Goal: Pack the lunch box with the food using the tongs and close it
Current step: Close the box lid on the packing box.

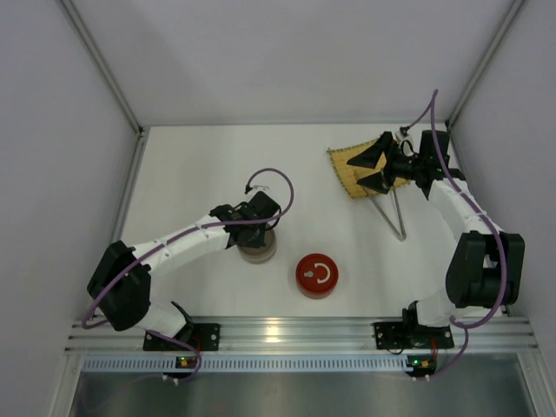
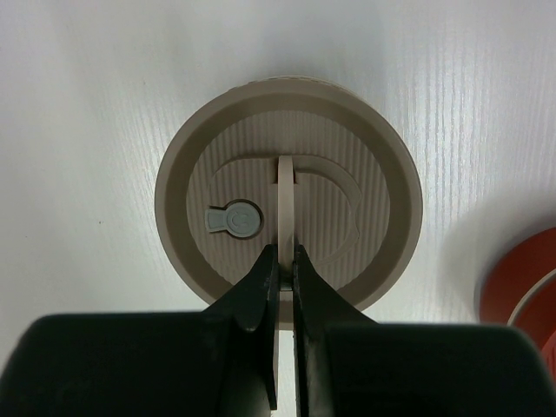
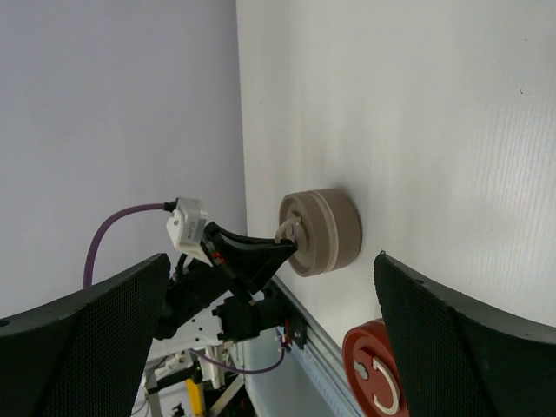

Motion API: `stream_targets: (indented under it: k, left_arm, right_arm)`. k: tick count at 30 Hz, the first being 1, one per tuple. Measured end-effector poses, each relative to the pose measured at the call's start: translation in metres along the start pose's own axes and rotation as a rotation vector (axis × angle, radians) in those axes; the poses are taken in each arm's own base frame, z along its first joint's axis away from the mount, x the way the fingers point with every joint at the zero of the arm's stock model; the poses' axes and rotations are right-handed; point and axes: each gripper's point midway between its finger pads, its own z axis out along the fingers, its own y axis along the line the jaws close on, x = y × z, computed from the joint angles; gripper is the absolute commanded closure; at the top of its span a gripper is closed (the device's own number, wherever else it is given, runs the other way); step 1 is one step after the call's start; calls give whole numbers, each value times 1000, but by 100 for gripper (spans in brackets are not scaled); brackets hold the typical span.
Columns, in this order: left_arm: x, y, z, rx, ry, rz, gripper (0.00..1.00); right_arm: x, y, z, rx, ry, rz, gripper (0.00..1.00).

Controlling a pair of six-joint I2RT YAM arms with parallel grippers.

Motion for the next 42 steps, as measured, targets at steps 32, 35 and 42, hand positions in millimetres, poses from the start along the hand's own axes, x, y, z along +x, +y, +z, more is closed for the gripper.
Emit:
stream_targets:
  k: [32, 35, 42]
  left_arm:
    - [15, -34, -5, 311, 96, 491, 100]
    - [21, -43, -9, 413, 109, 584, 100]
    - [41, -47, -17, 630, 115, 885, 100]
  right_arm:
    - [0, -1, 0, 1, 1, -8, 1]
    - [1, -1, 0, 2, 2, -13, 1]
    - [1, -2, 0, 3, 3, -29, 1]
